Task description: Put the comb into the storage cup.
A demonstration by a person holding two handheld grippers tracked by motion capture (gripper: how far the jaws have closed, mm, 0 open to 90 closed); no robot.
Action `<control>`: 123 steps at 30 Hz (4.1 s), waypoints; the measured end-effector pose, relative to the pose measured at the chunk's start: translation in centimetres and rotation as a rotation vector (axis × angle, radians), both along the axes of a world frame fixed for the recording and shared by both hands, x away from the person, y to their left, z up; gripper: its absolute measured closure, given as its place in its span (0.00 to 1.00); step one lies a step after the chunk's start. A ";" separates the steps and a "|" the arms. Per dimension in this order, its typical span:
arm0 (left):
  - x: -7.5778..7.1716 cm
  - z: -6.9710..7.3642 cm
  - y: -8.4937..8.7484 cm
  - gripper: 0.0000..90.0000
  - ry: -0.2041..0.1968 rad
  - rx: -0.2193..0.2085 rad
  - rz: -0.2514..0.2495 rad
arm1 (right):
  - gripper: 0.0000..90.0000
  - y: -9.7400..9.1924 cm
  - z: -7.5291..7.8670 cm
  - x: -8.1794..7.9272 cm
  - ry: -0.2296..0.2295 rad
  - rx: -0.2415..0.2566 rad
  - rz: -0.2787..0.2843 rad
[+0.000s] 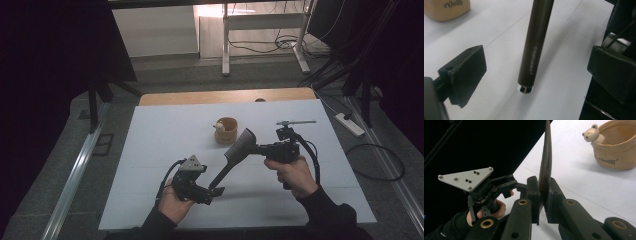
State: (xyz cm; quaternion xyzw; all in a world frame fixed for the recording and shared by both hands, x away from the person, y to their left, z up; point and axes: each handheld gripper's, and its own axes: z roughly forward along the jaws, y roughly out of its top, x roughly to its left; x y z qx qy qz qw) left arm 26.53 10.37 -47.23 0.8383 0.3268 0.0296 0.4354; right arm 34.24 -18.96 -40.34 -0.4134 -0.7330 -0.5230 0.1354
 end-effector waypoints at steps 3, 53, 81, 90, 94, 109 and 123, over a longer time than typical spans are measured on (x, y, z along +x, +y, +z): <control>0.0 -0.1 0.3 0.02 0.003 0.007 0.003 | 0.94 -0.1 0.0 0.1 -0.009 -0.004 -0.003; -2.5 0.1 7.6 0.00 0.000 -0.017 0.131 | 0.94 -2.1 1.6 2.1 -0.102 -0.003 -0.100; -4.9 -0.5 10.9 0.00 0.026 -0.003 0.186 | 0.94 -2.4 2.4 4.9 -0.125 -0.008 -0.172; -5.7 -0.7 12.0 0.00 0.042 -0.002 0.211 | 0.94 -2.5 2.5 5.6 -0.131 -0.004 -0.189; -6.0 -0.7 12.3 0.00 0.045 0.011 0.220 | 0.94 -2.4 2.8 6.0 -0.140 -0.010 -0.195; -7.1 -0.8 13.6 0.00 0.041 -0.002 0.261 | 0.94 -2.6 3.8 7.2 -0.156 -0.016 -0.237; -7.1 -0.8 13.8 0.00 0.047 -0.008 0.268 | 0.94 -2.9 4.6 8.8 -0.166 -0.017 -0.287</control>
